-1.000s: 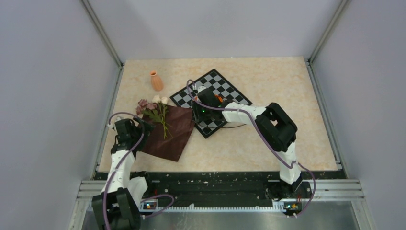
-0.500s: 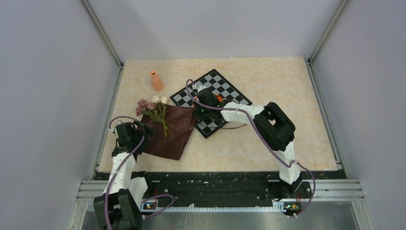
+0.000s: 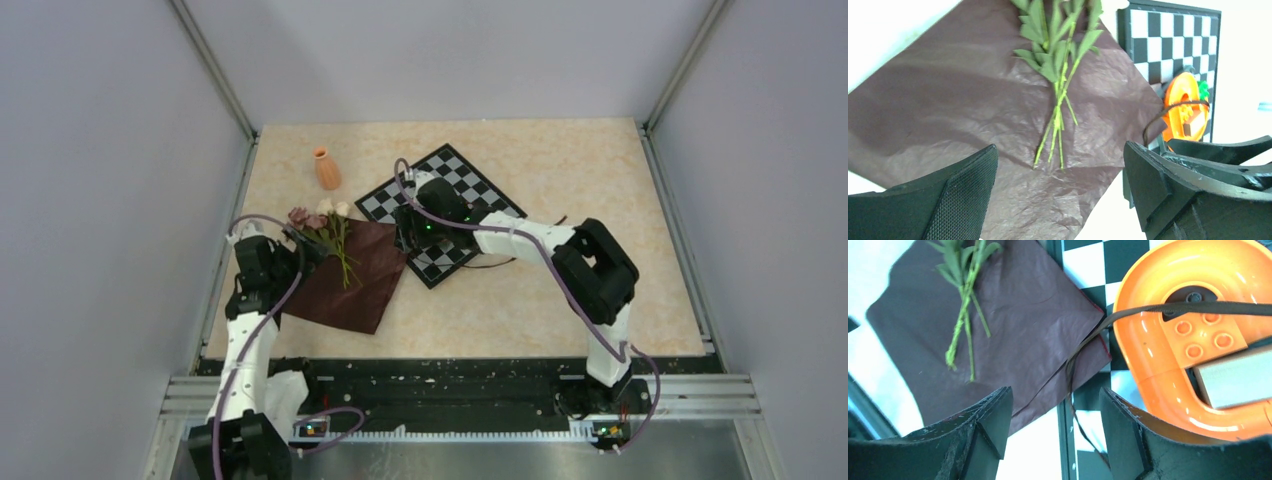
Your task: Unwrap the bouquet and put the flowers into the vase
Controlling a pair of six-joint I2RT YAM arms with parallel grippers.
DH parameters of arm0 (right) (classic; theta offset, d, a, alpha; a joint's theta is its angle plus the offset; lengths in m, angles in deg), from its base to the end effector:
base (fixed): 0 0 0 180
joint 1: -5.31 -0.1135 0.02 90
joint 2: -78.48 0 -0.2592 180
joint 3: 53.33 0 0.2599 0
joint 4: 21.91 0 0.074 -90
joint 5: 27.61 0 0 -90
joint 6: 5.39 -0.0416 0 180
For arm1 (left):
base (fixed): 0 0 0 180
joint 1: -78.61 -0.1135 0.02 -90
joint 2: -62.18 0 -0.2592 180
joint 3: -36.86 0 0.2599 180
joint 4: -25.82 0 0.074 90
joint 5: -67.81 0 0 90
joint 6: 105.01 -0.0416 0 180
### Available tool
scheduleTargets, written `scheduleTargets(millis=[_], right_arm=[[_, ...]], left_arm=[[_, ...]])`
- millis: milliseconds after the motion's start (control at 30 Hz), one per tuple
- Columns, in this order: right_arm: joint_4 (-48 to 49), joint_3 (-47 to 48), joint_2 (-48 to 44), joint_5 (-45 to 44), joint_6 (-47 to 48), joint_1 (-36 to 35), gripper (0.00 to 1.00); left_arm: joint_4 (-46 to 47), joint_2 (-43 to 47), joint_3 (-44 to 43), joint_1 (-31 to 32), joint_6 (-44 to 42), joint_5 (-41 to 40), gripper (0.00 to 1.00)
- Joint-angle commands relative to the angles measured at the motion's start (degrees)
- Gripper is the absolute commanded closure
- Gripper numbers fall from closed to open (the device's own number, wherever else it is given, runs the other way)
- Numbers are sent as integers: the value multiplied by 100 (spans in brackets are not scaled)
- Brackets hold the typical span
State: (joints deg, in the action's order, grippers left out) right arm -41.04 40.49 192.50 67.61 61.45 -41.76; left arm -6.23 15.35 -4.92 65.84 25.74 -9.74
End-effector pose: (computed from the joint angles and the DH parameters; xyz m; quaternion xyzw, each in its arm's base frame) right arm 0.3097 0.3384 0.1874 -0.2061 0.8793 0.2796 0.3260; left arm 0.1902 0.0339 0.2105 -0.3576 0.8165 -0.2012 0.4062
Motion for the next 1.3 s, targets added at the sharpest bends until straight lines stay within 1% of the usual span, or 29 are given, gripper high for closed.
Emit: scheduleTargets(millis=[0,133,200,333,400,433,533,700,767,867,1033,1200,1267], right_arm=[[233,-276,-1102,317,184,13,34],[190,-684,-1763,467,261,138,36],[147,-934,-2092,582,253,283,38],[84,-1521,-2746,726,253,591,41],[2,-1726,-3016,683,273,711,42],[-28,-1826,-3150,645,288,763,43],[-37,-2076,-3426,536,278,887,44],[72,-2235,-3519,575,136,920,44],[126,-2261,-3518,655,60,919,45],[154,-2281,-3505,726,12,919,46],[68,-2241,-3454,737,33,919,47],[74,-2213,-3409,722,20,919,48],[85,-2219,-3396,739,-6,919,48]], left_arm=[[446,-301,-346,344,-381,334,1],[466,-1035,-928,1047,-490,-193,2],[464,-1457,-1270,1244,-515,-343,3],[651,-2297,-1803,1251,-756,-525,18],[545,-2851,-2195,1251,-1023,-508,25],[421,-3180,-2425,1402,-1150,-484,27],[128,-4097,-3210,1511,-1595,-369,33],[-258,-5057,-4064,1583,-2073,-430,41],[-399,-5267,-4256,1593,-2180,-654,43],[-382,-5449,-4307,1594,-2282,-848,44],[-473,-5738,-4359,1611,-2318,-854,52],[-472,-5842,-4335,1655,-2317,-913,55],[-485,-5882,-4345,1664,-2313,-957,61]])
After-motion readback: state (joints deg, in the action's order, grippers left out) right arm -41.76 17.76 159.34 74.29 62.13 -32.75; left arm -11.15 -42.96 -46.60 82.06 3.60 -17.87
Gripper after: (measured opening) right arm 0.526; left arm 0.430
